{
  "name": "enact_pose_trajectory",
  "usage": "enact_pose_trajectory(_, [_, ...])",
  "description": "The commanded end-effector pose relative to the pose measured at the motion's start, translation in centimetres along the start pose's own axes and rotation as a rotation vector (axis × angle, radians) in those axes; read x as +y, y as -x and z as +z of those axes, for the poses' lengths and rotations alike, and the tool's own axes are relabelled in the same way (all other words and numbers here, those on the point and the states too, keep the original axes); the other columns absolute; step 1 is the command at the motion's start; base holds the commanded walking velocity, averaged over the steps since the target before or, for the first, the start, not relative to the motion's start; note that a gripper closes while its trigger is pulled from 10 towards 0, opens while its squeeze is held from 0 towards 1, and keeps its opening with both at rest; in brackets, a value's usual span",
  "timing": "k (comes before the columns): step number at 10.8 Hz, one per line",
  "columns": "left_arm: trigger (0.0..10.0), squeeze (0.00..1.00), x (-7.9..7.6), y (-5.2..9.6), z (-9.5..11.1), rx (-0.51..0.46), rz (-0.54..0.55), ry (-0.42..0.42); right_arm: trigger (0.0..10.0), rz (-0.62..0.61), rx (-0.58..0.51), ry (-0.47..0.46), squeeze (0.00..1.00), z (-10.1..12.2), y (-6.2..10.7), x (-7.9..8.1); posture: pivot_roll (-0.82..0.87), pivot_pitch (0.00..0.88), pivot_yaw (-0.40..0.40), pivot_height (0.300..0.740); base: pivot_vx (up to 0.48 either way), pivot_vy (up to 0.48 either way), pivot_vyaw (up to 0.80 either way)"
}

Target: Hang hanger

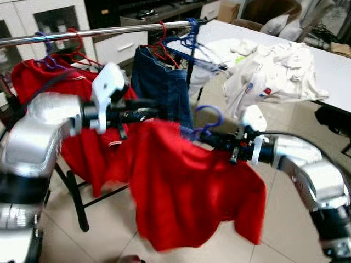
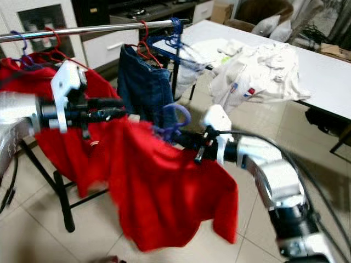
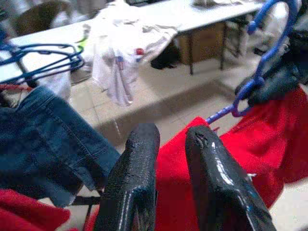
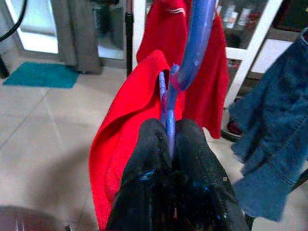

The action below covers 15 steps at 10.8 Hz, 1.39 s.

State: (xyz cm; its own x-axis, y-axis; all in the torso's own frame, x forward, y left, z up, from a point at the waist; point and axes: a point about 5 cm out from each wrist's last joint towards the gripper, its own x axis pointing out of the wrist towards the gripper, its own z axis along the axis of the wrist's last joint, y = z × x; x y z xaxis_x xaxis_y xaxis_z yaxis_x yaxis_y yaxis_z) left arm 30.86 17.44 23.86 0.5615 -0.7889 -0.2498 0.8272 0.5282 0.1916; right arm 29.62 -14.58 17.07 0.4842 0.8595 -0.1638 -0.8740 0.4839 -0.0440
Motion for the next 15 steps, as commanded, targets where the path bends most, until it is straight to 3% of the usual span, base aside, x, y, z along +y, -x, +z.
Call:
enact_pose_trajectory(1, [10.0, 1.0, -1.4, -0.8, 0.1, -0.033, 0.07, 0.097, 0.0, -0.08, -0.095, 0.019, 0.0, 1.4, 0.2, -0.3, 0.1, 0.0, -0.069, 0.74, 0.0, 0.0, 0.0])
enact_pose_trajectory(3, [10.0, 1.0, -3.1, -2.4, -0.9, -0.102, 0.158, 0.218, 0.0, -0.119, -0.157, -0.016, 0.0, 1.8, -0.3, -0.3, 0.1, 0.0, -0.084, 0.74, 0.0, 0.0, 0.0])
enact_pose_trajectory(4, [10.0, 1.0, -3.4, -3.5, -1.9, -0.154, 0.292, 0.286, 0.0, -0.1, -0.172, -0.032, 0.0, 1.9, -0.6, 0.0, 0.1, 0.0, -0.09, 0.74, 0.0, 0.0, 0.0])
enact_pose_trajectory(5, [10.0, 1.0, -3.2, -3.7, -2.3, -0.134, 0.357, 0.276, 0.0, -0.098, -0.179, -0.04, 0.0, 2.0, -0.6, 0.0, 0.1, 0.0, -0.097, 0.74, 0.0, 0.0, 0.0])
enact_pose_trajectory(6, [10.0, 0.0, -3.3, -4.0, -2.5, -0.108, 0.43, 0.334, 0.0, -0.103, -0.19, -0.052, 0.0, 2.2, -0.7, -0.1, 0.1, 0.0, -0.099, 0.74, 0.0, 0.0, 0.0])
enact_pose_trajectory(8, [10.0, 0.0, -3.4, -3.9, -2.7, -0.07, 0.498, 0.354, 0.0, -0.104, -0.197, -0.058, 0.0, 2.3, -0.8, -0.2, 0.1, 0.0, -0.098, 0.74, 0.0, 0.0, 0.0])
enact_pose_trajectory(10, [10.0, 0.0, -4.8, -3.9, -2.9, -0.13, 0.47, 0.439, 0.0, -0.103, -0.217, -0.069, 0.0, 2.5, -0.7, -0.5, 0.11, 0.0, -0.102, 0.74, 0.0, 0.0, 0.0])
enact_pose_trajectory(11, [10.0, 1.0, -5.8, -4.0, -2.5, -0.249, 0.342, 0.521, 0.0, -0.09, -0.227, -0.082, 0.0, 2.6, -0.6, -0.6, 0.11, 0.0, -0.107, 0.74, 0.0, 0.0, 0.0])
enact_pose_trajectory(12, [10.0, 1.0, -6.3, -3.9, -2.0, -0.341, 0.261, 0.59, 0.0, -0.073, -0.234, -0.094, 0.0, 2.6, -0.5, -0.6, 0.11, 0.0, -0.107, 0.74, 0.0, 0.0, 0.0])
enact_pose_trajectory(15, [10.0, 1.0, -6.1, -3.5, -4.2, -0.305, 0.27, 0.661, 0.0, 0.023, -0.278, -0.159, 0.0, 2.7, 0.5, -0.4, 0.11, 0.0, -0.098, 0.74, 0.0, 0.0, 0.0])
